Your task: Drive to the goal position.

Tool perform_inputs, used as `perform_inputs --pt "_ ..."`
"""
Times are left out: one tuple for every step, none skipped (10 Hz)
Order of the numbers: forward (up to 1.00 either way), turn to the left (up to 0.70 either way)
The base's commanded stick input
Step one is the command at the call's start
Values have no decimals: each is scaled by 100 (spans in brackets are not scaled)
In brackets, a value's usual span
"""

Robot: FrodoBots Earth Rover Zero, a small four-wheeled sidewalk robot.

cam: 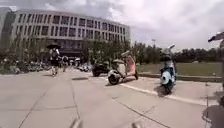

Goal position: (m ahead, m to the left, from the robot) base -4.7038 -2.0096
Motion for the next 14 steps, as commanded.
perform_inputs --pt "85 -1" --pt "85 -1" --pt "85 -1" --pt "85 0" --pt "85 2" --pt "85 2" --pt "85 29" --pt "85 33" --pt "85 33" --pt "85 22" --pt "85 5" --pt "85 -1" --pt "85 -1" --pt "85 -1"
